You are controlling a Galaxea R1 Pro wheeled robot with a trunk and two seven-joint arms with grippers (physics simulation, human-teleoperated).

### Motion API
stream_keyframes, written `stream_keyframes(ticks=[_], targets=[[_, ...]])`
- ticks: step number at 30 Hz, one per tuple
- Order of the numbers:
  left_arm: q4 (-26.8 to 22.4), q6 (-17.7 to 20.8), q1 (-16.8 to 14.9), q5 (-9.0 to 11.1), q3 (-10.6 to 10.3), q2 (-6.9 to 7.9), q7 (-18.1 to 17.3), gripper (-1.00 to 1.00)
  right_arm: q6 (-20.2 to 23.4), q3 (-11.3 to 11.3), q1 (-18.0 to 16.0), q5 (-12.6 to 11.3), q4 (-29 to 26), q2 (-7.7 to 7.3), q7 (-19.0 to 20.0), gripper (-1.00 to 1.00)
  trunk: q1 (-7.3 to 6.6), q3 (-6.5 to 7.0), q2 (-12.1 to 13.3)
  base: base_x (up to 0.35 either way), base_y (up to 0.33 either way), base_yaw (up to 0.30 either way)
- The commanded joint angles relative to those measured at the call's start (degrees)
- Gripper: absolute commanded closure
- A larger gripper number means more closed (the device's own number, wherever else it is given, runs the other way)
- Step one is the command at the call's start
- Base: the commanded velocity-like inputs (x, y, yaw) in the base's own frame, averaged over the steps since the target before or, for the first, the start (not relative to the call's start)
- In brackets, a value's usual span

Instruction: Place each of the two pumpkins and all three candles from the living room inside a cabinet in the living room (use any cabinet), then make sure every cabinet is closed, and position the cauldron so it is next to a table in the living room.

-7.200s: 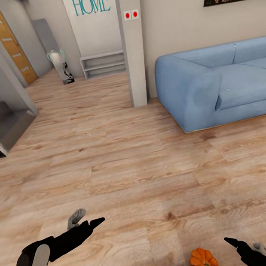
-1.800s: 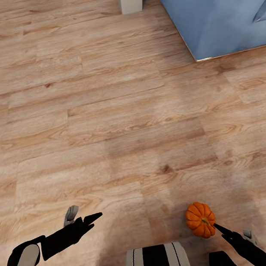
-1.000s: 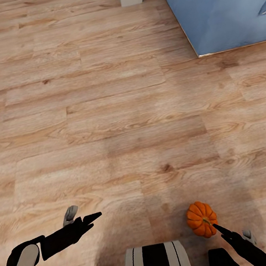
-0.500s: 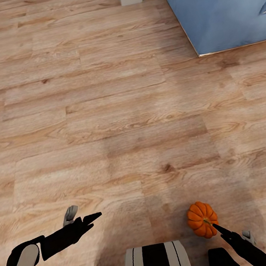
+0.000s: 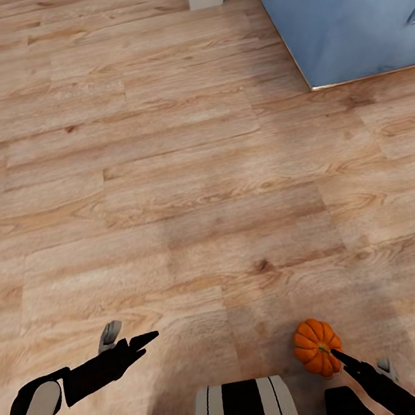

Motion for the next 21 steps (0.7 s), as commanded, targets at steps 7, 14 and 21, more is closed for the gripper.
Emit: stream_keyframes(ticks=[7, 14, 21], targets=[[0.01, 0.2, -0.03, -0.52, 0.09, -0.01, -0.58, -1.0, 0.6, -0.14, -0.04, -0.32, 0.02, 0.02, 0.18, -1.0, 0.0, -0.03, -0.01, 0.076, 0.0, 0.0], [0.01, 0.19, -0.06, -0.52, 0.08, -0.01, -0.58, -1.0, 0.6, -0.14, -0.04, -0.32, 0.02, 0.02, 0.13, -1.0, 0.0, -0.03, -0.01, 0.024, 0.0, 0.0], [0.01, 0.2, -0.05, -0.51, 0.03, -0.01, -0.58, -1.0, 0.52, -0.17, -0.04, -0.32, 0.02, 0.02, 0.07, -1.0, 0.0, -0.03, -0.01, 0.013, 0.0, 0.0]])
